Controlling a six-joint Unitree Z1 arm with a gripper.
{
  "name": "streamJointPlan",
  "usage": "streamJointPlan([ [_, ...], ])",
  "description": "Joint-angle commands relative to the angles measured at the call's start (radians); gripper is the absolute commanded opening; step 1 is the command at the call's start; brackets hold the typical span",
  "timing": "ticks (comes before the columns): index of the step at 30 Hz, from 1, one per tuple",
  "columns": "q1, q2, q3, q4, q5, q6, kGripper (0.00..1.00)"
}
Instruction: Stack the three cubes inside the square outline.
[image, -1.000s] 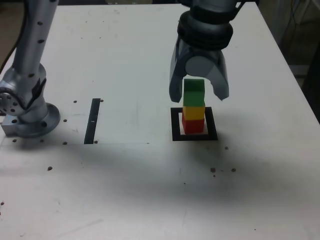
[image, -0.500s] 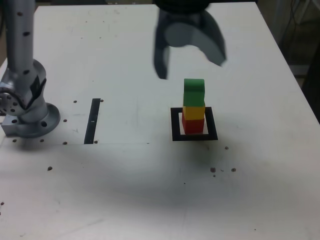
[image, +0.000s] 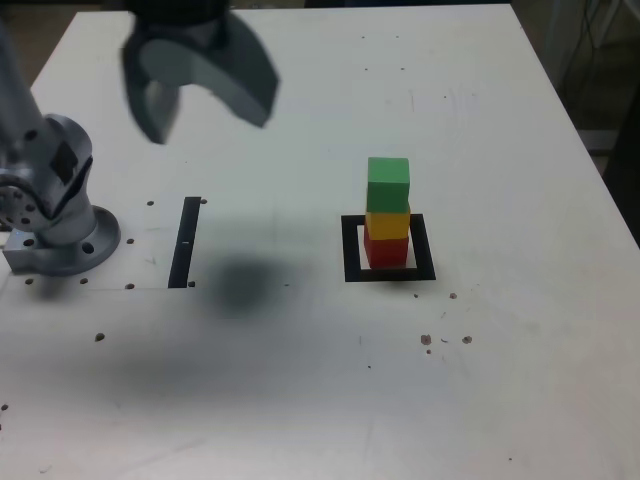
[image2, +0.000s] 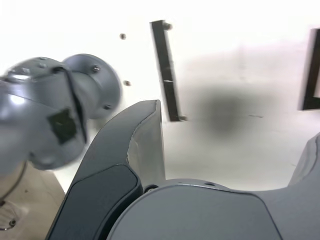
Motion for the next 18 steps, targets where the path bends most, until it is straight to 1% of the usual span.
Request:
streamJointPlan([
  [1,0.0,-0.153,0.108,-0.025,0.005,0.003,1.0],
  [6,0.003,-0.184,0.239,-0.091,0.01,0.004,0.99],
  [10,0.013,-0.184,0.341,-0.168,0.006,0.004,0.99],
  [13,0.017,-0.176,0.402,-0.231,-0.006,0.003,0.99],
  [18,0.018,-0.169,0.46,-0.294,-0.029,0.0,0.99],
])
